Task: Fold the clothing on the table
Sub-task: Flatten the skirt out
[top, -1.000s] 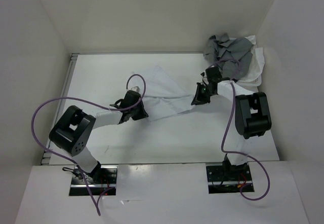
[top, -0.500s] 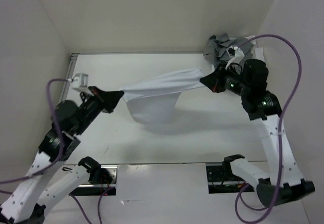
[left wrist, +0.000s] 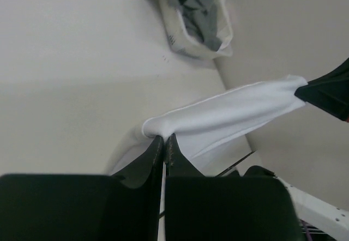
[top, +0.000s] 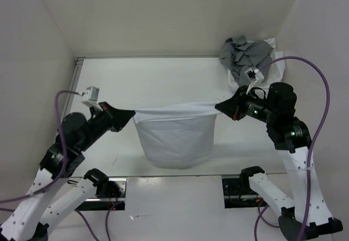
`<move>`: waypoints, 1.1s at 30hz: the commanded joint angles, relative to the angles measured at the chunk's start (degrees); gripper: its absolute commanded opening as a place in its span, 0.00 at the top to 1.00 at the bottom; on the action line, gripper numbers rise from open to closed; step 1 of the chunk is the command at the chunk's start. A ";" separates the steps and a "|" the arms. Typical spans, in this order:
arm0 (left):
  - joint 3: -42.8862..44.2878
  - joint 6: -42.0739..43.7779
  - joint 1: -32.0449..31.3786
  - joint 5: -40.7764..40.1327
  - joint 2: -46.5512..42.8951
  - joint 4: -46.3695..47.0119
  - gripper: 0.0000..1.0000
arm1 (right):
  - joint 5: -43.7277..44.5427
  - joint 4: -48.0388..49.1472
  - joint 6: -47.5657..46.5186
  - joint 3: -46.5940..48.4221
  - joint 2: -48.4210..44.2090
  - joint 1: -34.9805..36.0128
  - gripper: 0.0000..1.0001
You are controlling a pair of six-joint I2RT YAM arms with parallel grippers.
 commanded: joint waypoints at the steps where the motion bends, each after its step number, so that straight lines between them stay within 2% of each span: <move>1: 2.89 0.89 0.65 0.98 1.93 2.93 1.00 | -1.06 0.56 0.50 -1.05 2.21 -0.72 1.00; 3: 2.89 1.42 0.65 1.60 0.00 5.22 1.00 | -9.11 1.26 -0.11 -1.05 0.90 -0.72 1.00; 6: 2.89 2.47 0.65 2.30 -2.46 3.57 1.00 | -20.10 3.88 -0.12 -3.68 -1.90 -0.72 1.00; 7: 2.89 2.47 0.65 2.30 -2.47 3.04 1.00 | -21.37 4.86 1.97 -5.95 -2.62 -0.72 1.00; 11: -0.62 0.20 0.65 0.11 0.33 5.83 1.00 | -18.84 9.61 6.55 -9.48 -1.76 -0.72 1.00; 17: 2.01 2.11 1.26 -1.92 21.14 13.03 1.00 | -9.62 11.72 4.90 -4.05 14.23 -0.72 1.00; 20: 7.01 3.52 4.07 -0.52 37.19 16.21 1.00 | -6.18 11.72 1.91 2.80 24.42 -0.72 1.00; 23: 13.41 4.93 8.19 3.42 47.93 19.55 1.00 | -5.39 14.27 0.68 12.09 34.09 -3.00 1.00; 25: 16.59 5.72 11.01 4.58 52.09 22.70 1.00 | -3.63 14.27 -0.30 16.85 41.45 -4.94 1.00; 26: 18.78 6.77 11.97 5.46 56.11 22.72 1.00 | -3.63 14.27 -2.04 22.62 43.85 -5.55 1.00; 31: 37.73 11.08 18.38 10.73 67.56 20.79 1.00 | -2.93 10.41 -3.80 39.62 55.55 -8.11 1.00; 33: 42.16 11.09 20.06 14.41 71.43 20.79 1.00 | -1.26 9.01 -4.42 47.26 59.33 -8.63 1.00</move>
